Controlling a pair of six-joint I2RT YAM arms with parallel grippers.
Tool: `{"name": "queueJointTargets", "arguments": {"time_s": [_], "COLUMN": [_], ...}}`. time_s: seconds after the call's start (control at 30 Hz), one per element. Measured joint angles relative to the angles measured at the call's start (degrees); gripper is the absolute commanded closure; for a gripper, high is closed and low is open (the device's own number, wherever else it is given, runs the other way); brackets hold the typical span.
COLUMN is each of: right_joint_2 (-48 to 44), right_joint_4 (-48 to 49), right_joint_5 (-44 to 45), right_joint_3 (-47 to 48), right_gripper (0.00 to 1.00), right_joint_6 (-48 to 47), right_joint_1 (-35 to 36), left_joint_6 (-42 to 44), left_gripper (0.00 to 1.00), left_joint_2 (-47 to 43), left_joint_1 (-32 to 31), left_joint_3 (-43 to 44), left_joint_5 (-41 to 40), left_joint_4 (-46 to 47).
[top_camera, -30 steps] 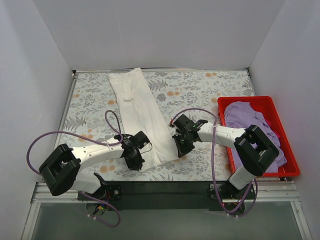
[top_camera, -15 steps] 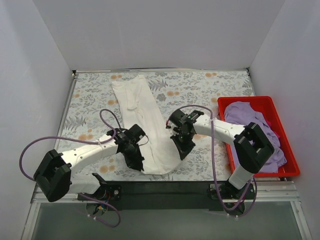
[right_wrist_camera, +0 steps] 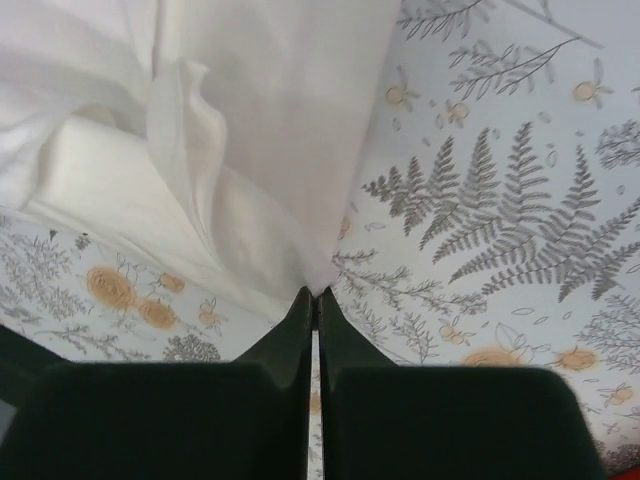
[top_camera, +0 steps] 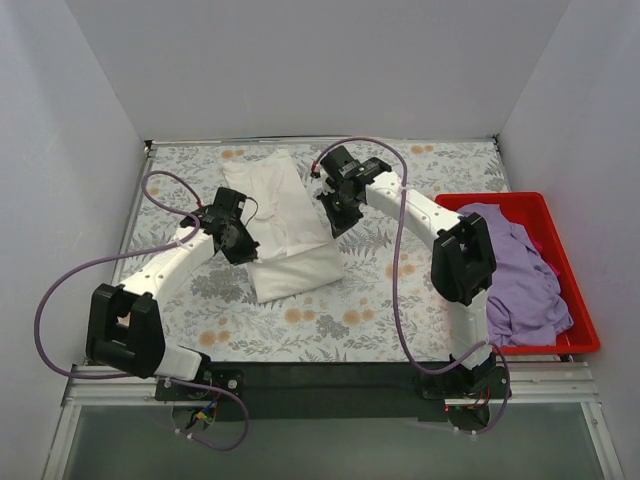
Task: Fold and stack the t-shirts
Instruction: Fold the tshirt
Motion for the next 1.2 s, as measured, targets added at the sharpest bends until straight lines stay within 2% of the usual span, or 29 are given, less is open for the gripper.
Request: {"name": "queueJointTargets", "arguments": {"time_s": [0.27, 0.5, 0.77, 1.2], "right_joint_2": [4.7, 7.1, 8.3, 10.2], "right_joint_4": [5.1, 11.6, 18.0, 23.3], "right_joint_5": [2.2, 1.4, 0.3, 0.0], "right_joint_3": [6.1, 6.9, 6.4, 4.5], "right_gripper": [0.99, 0.99, 0.99, 0.99], "right_joint_6": [-0.1, -1.5, -3.9, -6.4], "right_joint_1": [-2.6, -2.9, -2.9, -3.4], "left_joint_6": [5.4, 9.2, 11.1, 12.3], "left_gripper": [1.0, 1.0, 1.0, 1.0], "left_joint_2": [2.8, 4.3, 7.8, 9.4], "left_joint_1": [3.7, 4.7, 5.3, 5.4], "left_joint_3": [0.0, -0.2, -1.7, -5.6], "left_joint_5": [-4.2, -5.8, -6.3, -6.8], "left_joint_4": [10.8, 19.1, 24.6, 32.6]}}
